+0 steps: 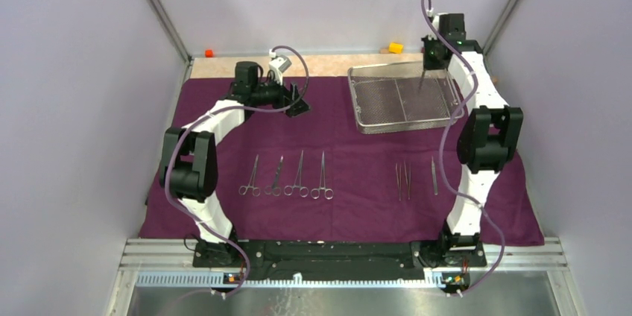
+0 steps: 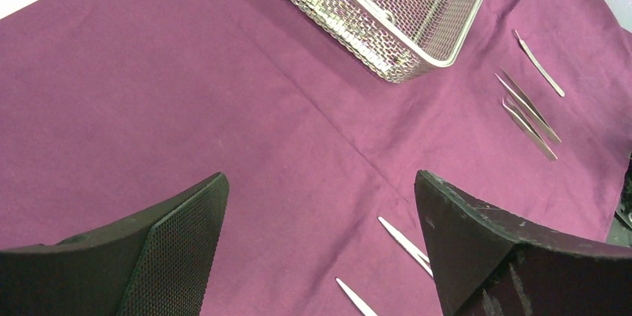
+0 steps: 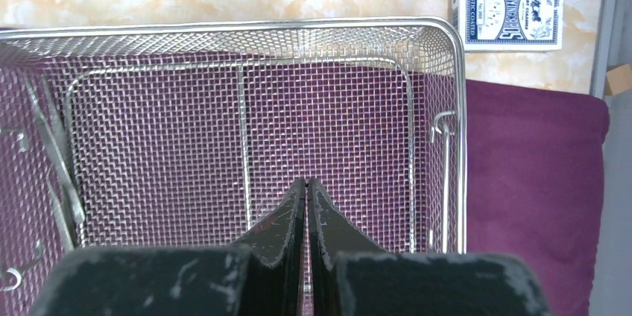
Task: Open and lay out the surgical kit
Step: Pick up the medical item from the container, then place the medical item in the surgical kit.
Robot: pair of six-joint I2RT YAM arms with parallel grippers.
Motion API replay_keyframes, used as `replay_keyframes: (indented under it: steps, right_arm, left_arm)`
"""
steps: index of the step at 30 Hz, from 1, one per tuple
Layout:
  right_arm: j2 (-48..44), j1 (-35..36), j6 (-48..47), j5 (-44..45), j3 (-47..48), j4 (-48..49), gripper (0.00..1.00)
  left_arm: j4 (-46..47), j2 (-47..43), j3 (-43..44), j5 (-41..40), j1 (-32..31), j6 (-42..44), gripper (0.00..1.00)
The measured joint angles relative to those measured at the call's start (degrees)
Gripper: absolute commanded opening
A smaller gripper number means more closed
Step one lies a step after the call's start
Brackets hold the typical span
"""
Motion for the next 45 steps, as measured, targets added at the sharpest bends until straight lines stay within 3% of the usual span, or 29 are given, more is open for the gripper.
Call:
replay_keyframes:
  steps: [6, 13, 20, 36, 41, 45]
  right_arm:
    - [-5.5, 0.0, -0.3, -1.3, -2.6, 0.0, 0.0]
    - [-11.6, 0.2, 0.2, -3.9, -6.1, 0.0, 0.0]
    - [-16.6, 1.7, 3.4, -8.7, -10.1, -0.1, 0.0]
    - [-27.8, 5.0, 10.3, -17.7, -19.2, 1.8, 0.0]
    - [-28.1, 5.1, 11.1, -19.0, -20.5, 2.4, 0.0]
    - [-28.2, 5.1, 11.3, -19.4, -21.2, 2.6, 0.0]
  left_arm:
    - [-0.1, 0.0, 0.8, 0.0, -1.5, 0.0, 0.99]
    - [0.5, 1.4, 8.1, 0.0, -5.1, -0.1, 0.94]
    - [2.6, 7.4, 17.6, -1.3, -11.7, 0.0, 0.9]
    - [1.1, 23.9, 39.1, -6.3, -26.7, 4.5, 0.95]
    - [1.4, 28.8, 43.5, -6.3, -27.7, 4.6, 0.88]
    - [1.7, 30.4, 44.3, -6.4, -27.8, 4.6, 0.72]
